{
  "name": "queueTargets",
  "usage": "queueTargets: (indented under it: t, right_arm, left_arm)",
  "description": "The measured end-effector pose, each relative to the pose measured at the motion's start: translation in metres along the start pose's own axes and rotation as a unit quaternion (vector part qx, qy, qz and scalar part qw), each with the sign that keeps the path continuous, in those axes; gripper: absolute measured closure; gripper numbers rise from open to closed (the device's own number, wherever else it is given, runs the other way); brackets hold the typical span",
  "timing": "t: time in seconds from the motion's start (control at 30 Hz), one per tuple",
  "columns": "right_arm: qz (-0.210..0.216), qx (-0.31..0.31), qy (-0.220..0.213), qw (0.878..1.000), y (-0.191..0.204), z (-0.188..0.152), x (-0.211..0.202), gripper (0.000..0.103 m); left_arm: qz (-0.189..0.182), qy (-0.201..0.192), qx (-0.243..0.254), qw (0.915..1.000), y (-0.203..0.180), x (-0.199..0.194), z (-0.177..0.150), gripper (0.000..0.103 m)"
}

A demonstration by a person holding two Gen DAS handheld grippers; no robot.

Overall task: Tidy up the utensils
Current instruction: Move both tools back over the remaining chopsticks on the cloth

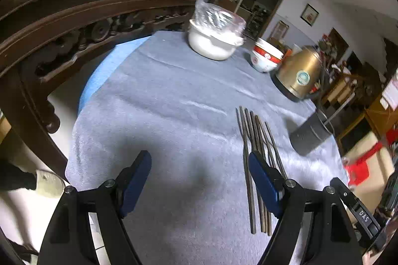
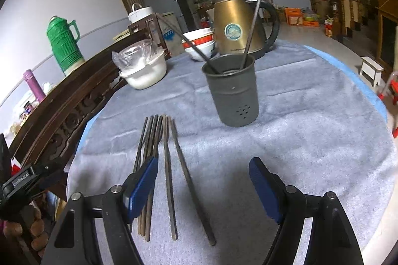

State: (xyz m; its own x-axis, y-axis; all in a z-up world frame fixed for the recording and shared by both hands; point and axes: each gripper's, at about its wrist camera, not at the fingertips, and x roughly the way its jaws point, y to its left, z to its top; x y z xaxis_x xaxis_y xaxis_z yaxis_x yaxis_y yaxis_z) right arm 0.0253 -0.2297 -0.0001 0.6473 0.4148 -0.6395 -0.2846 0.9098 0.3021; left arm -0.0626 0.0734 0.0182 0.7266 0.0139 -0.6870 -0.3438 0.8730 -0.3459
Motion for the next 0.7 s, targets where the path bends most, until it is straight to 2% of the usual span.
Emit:
queueTargets:
  t: [0.5,0.7]
  right_arm:
    - [0.009,-0.002,0.036,0.999,-0.01,-0.008,0.012,0.024]
    - [0.02,-0.028,0.088,0.996,-0.005,-0.011,0.021,0.024]
  left_arm:
    - [-0.002,0.038,0.049,0.9981,-0.028,0.018,-0.008,0.022]
    - [-0.006,0.052,0.054,0.9972,-0.025,0.023,-0.016,0.022]
